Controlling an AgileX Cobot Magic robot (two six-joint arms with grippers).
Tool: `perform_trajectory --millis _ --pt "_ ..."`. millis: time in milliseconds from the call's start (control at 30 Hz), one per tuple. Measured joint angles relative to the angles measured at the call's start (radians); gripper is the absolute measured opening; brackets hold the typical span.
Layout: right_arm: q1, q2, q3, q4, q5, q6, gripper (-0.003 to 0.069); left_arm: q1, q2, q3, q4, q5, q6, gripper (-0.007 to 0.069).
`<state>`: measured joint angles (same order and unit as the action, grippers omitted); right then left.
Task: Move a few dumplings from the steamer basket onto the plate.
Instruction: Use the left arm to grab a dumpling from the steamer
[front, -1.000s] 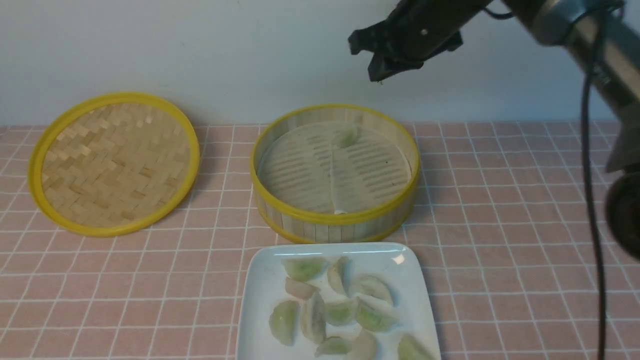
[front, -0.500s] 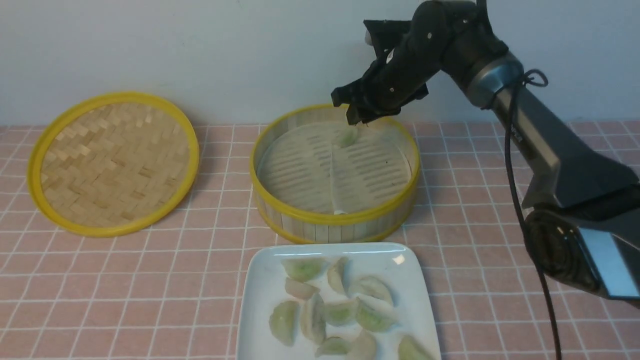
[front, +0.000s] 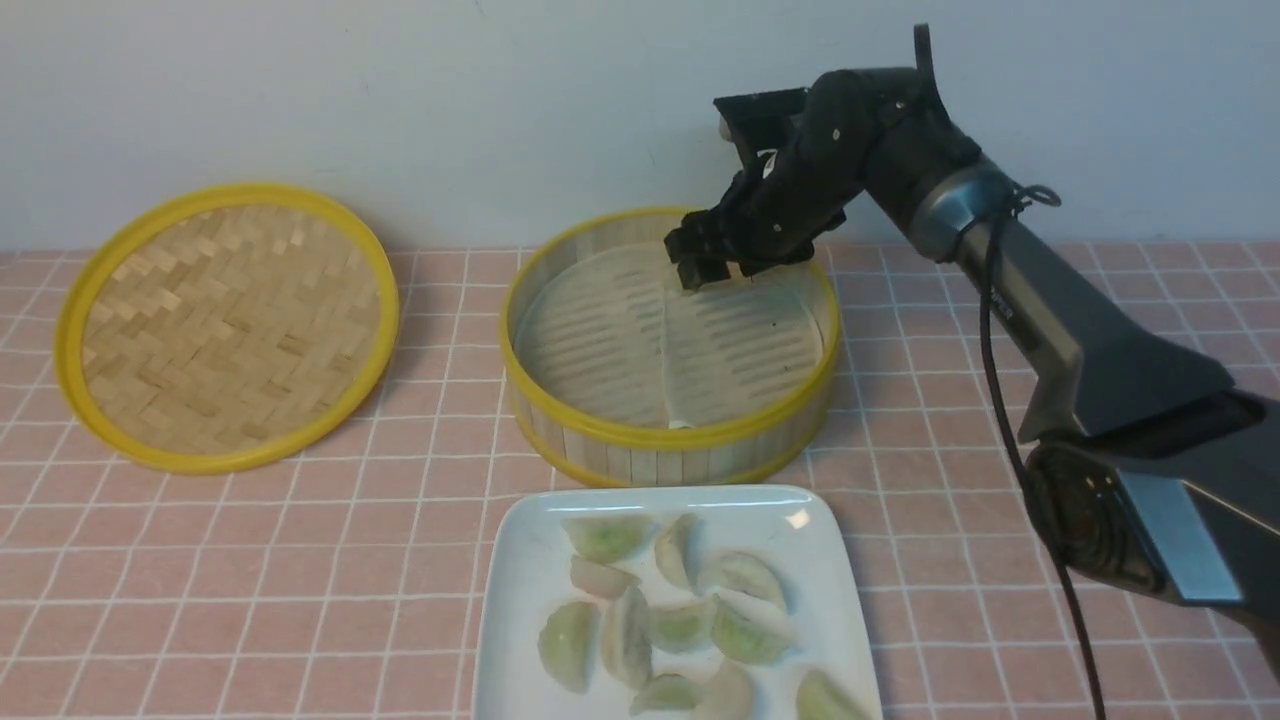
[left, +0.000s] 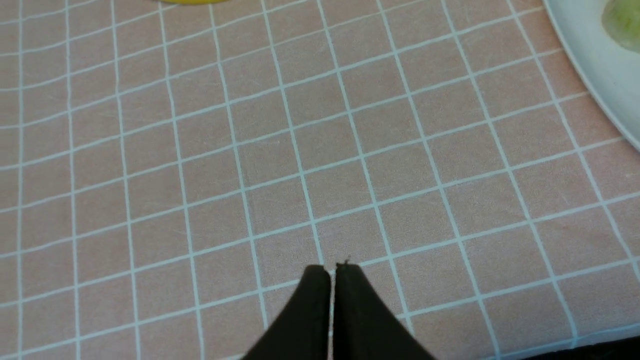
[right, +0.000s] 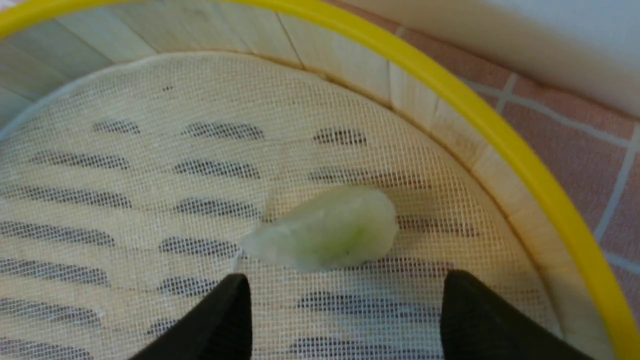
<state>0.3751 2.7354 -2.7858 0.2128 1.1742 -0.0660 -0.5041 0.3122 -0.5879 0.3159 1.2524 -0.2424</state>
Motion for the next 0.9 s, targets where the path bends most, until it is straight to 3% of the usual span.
perform_trajectory --millis 233,467,733,900 --pt "0.0 0.0 0.0 0.001 -0.046 -0.122 0.0462 0.0 0.0 0.0 0.003 0.002 0.0 -0.0006" --pt "0.0 0.0 0.0 0.004 -0.052 -0.135 0.0462 0.0 0.0 0.0 0.014 0.002 0.0 -0.0006" --pt "-0.004 -0.001 -0.02 -0.01 0.046 0.004 0.0457 0.0 0.018 -0.007 0.023 0.002 -0.048 -0.0006" --pt "-0.005 -0.036 -0.098 -0.079 0.089 0.066 0.0407 0.0 0.131 -0.085 0.022 -0.001 -0.062 -0.0006"
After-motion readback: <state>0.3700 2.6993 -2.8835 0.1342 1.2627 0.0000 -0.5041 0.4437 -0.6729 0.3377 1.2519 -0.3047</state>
